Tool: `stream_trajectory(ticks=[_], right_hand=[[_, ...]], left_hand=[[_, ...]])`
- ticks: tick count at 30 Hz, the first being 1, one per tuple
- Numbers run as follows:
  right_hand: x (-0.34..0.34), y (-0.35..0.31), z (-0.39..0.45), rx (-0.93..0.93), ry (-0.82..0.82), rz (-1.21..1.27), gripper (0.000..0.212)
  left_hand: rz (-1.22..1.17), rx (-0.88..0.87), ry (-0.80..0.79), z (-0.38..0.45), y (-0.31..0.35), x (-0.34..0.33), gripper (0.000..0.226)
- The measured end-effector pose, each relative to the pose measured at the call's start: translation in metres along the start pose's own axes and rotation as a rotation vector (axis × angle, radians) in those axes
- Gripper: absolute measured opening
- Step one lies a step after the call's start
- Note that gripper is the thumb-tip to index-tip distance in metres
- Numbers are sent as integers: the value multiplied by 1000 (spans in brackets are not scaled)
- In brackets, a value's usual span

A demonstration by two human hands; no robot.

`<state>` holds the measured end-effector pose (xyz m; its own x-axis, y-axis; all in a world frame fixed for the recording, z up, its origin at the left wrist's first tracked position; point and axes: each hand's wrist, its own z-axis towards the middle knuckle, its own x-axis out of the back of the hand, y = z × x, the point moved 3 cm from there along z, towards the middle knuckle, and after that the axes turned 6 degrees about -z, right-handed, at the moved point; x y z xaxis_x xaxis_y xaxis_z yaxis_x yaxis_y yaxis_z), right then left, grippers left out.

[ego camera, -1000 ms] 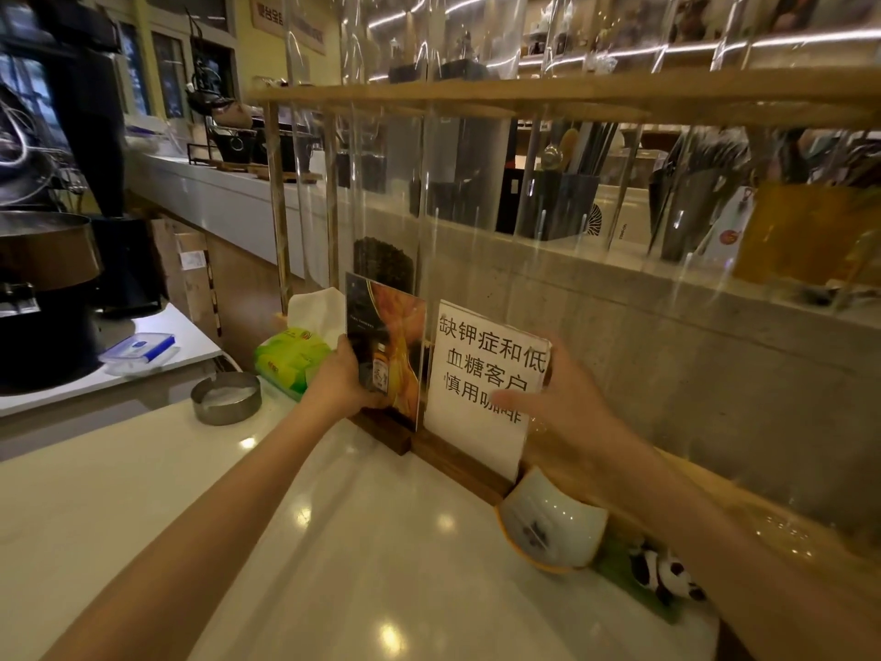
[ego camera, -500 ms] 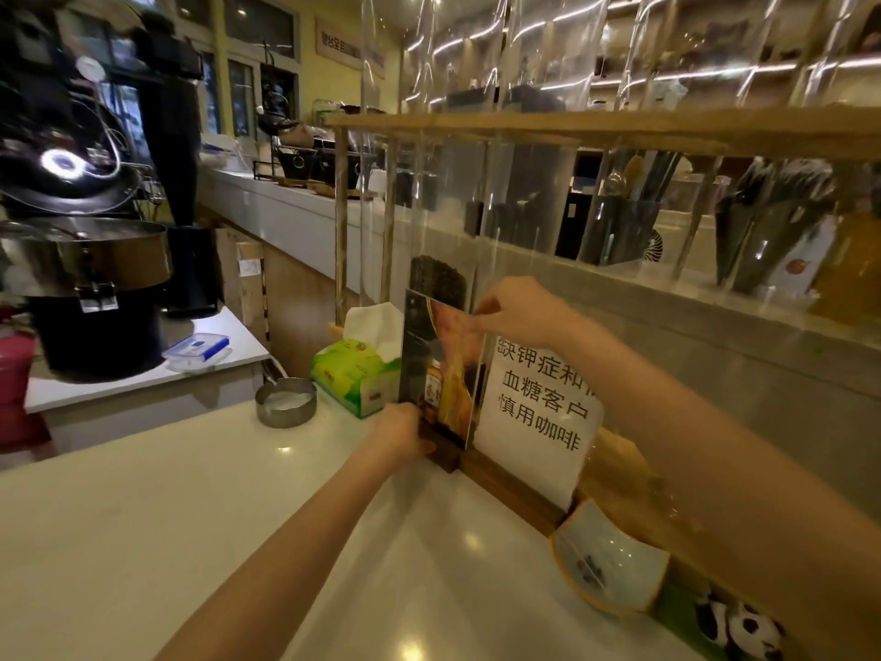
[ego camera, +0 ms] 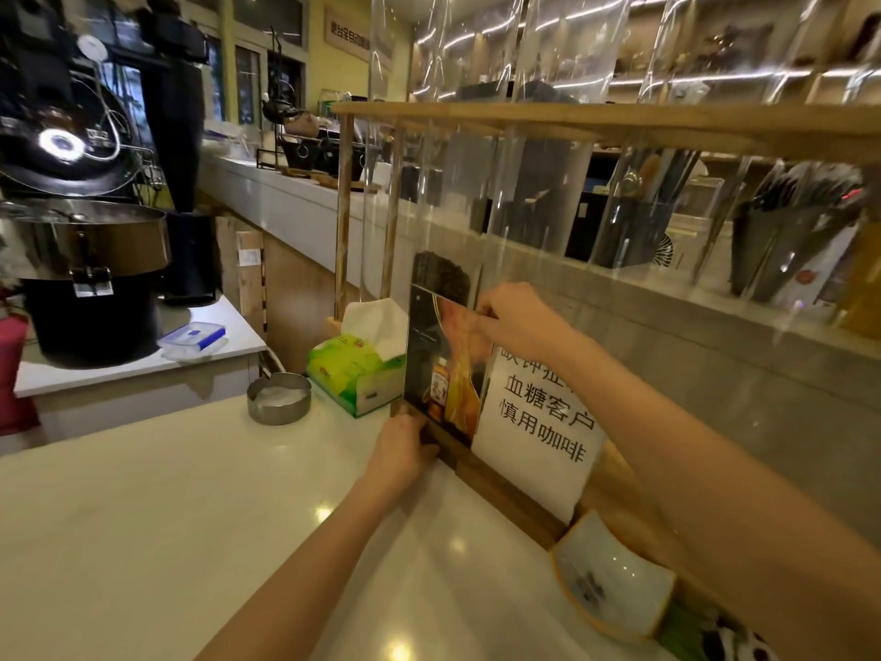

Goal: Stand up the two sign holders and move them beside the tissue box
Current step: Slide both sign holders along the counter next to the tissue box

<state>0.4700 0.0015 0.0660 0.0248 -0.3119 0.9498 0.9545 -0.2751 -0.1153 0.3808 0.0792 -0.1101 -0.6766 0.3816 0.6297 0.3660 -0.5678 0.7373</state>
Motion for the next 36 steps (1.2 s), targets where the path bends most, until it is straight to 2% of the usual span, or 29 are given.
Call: stream_trajectory(ticks=[11,18,23,27,36], right_hand=[[0,4,0,-61,-11,30,29],[24,16,-28,-85,-67,17,54],[27,25,-53,-77,-43,33,26],[26,23,-54,-89,18,17,23],[26,21,-54,-121,44,20,22]], left_hand=[[66,-3,-58,1,1,-6,27],[238,-107,-162,-12,15,-9,34],[213,-205,-131,-29,28,-18,32],[191,-205,-116,-32,34,-19,34],[198,-150,-123,-34,35,-18,36]])
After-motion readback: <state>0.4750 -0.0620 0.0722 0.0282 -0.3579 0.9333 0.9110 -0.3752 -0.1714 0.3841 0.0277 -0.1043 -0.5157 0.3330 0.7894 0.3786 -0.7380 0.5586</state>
